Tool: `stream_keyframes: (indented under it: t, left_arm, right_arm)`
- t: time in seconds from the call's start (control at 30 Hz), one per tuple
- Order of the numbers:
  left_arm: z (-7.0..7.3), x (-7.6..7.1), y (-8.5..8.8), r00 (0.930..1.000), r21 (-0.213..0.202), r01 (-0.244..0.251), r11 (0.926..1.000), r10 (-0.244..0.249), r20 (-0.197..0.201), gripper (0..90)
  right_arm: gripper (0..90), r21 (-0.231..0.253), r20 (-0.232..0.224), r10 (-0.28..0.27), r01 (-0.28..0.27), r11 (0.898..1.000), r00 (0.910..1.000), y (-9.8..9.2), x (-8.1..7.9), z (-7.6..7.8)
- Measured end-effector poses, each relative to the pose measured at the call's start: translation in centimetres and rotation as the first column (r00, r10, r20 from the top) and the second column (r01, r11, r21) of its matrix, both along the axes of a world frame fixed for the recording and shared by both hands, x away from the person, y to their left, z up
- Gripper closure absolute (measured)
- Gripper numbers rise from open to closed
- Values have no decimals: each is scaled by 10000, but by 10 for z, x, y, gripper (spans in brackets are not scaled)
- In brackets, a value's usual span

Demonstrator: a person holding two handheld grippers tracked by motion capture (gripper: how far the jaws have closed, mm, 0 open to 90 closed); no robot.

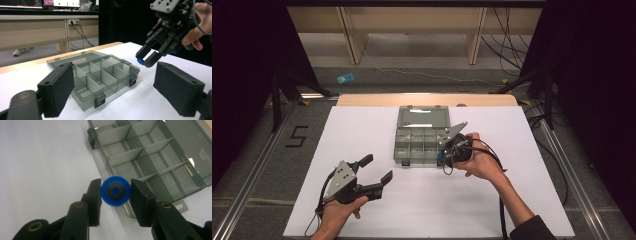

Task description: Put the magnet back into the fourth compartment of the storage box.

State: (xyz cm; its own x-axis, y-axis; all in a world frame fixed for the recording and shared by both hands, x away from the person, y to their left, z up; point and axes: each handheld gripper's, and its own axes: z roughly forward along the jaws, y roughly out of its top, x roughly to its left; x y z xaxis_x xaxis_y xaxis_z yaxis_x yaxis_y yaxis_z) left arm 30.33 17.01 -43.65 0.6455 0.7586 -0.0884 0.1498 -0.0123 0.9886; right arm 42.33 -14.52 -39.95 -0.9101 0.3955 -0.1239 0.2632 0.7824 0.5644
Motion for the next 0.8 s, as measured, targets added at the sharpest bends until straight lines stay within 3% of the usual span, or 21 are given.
stream_keyframes:
  t: [0.8]
  left_arm:
    - [-1, 0, -2, 9999, 20, 83, 10000, -83, -63, 160]
  right_arm:
    - [626, 210, 77, -687, 685, 9974, 9976, -11, 20, -5]
